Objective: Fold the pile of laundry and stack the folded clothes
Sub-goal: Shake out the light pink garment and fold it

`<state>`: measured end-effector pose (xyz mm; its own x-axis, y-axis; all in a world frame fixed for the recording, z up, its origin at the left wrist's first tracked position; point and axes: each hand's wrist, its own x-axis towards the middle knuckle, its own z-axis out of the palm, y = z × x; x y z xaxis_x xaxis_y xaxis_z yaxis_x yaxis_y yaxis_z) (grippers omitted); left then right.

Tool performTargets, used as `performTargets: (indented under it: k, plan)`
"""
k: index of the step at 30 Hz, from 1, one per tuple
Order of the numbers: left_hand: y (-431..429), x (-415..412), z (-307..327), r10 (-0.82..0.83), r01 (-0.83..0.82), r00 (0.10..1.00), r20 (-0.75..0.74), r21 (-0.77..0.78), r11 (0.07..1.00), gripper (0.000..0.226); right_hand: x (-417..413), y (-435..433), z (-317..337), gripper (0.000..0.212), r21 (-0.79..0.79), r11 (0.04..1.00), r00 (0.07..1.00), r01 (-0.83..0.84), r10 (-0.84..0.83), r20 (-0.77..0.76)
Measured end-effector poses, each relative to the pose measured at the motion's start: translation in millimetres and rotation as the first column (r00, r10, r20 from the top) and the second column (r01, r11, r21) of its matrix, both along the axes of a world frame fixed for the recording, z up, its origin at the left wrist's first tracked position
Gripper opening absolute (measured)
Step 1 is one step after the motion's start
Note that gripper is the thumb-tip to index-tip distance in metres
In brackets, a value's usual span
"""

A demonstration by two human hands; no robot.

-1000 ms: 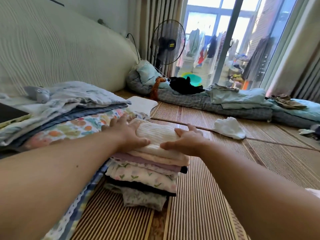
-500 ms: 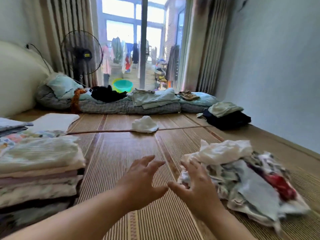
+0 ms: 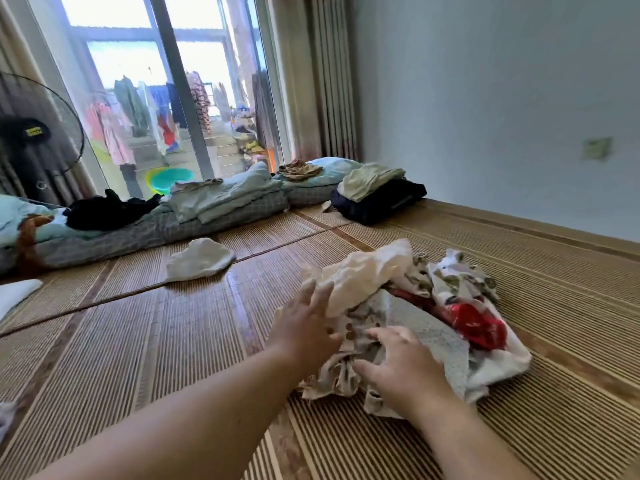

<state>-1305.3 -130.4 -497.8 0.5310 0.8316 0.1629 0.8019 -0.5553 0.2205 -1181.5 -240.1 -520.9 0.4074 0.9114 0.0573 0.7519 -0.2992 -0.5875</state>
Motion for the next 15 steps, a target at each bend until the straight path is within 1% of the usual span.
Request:
performTargets:
  k: [2, 3, 4, 6, 7, 8, 10, 11, 12, 13, 14, 15]
  plan:
    - [22, 18, -2, 0.081, -0.079, 0.997, 0.018, -0.057, 0.995, 0.089, 0, 7, 0, 0.058, -0.009, 1.0, 1.0, 0.004, -0.003, 0.03]
    - [30, 24, -4, 0.124, -0.122, 0.992, 0.02, -0.085, 0.989, 0.082, 0, 9, -1, 0.057, -0.004, 1.0, 0.999, 0.016, -0.016, 0.041]
    - [36, 28, -6, 0.149, -0.147, 0.989, 0.013, -0.084, 0.986, 0.065, -1, 11, -2, 0.057, 0.001, 1.0, 0.998, 0.024, -0.024, 0.05]
    - [41, 29, -4, 0.145, -0.147, 0.989, -0.036, -0.028, 0.989, 0.021, -1, 14, -4, 0.057, 0.002, 1.0, 0.997, 0.029, -0.029, 0.067]
    - [39, 27, 0, 0.127, -0.127, 0.992, -0.02, -0.015, 0.992, 0.015, -1, 15, -4, 0.059, 0.007, 1.0, 0.997, 0.027, -0.028, 0.073]
    - [37, 22, 4, 0.095, -0.095, 0.995, 0.012, -0.012, 0.995, 0.017, -1, 14, -2, 0.061, 0.022, 0.999, 0.997, 0.027, -0.028, 0.069]
    - [27, 7, 24, 0.017, -0.016, 0.993, 0.117, -0.006, 1.0, 0.021, -4, 11, 4, 0.069, 0.075, 0.996, 0.998, 0.041, -0.044, 0.038]
    - [18, -3, 38, -0.019, 0.028, 0.978, 0.205, -0.043, 0.999, 0.022, -6, 10, 8, 0.072, 0.122, 0.991, 0.998, 0.062, -0.065, 0.019]
    - [9, -15, 53, -0.039, 0.088, 0.943, 0.33, -0.133, 0.987, 0.022, -7, 10, 13, 0.073, 0.183, 0.979, 0.996, 0.09, -0.092, 0.001]
    - [-7, -29, 73, -0.03, 0.171, 0.875, 0.484, -0.249, 0.953, 0.02, -9, 7, 18, 0.074, 0.253, 0.96, 0.993, 0.12, -0.118, -0.022]
    - [-24, -42, 93, 0.015, 0.251, 0.784, 0.62, -0.339, 0.907, 0.018, -11, 4, 24, 0.078, 0.318, 0.937, 0.99, 0.144, -0.138, -0.042]
    - [-39, -57, 111, 0.077, 0.308, 0.692, 0.718, -0.39, 0.868, 0.022, -15, 2, 30, 0.086, 0.357, 0.922, 0.989, 0.146, -0.135, -0.056]
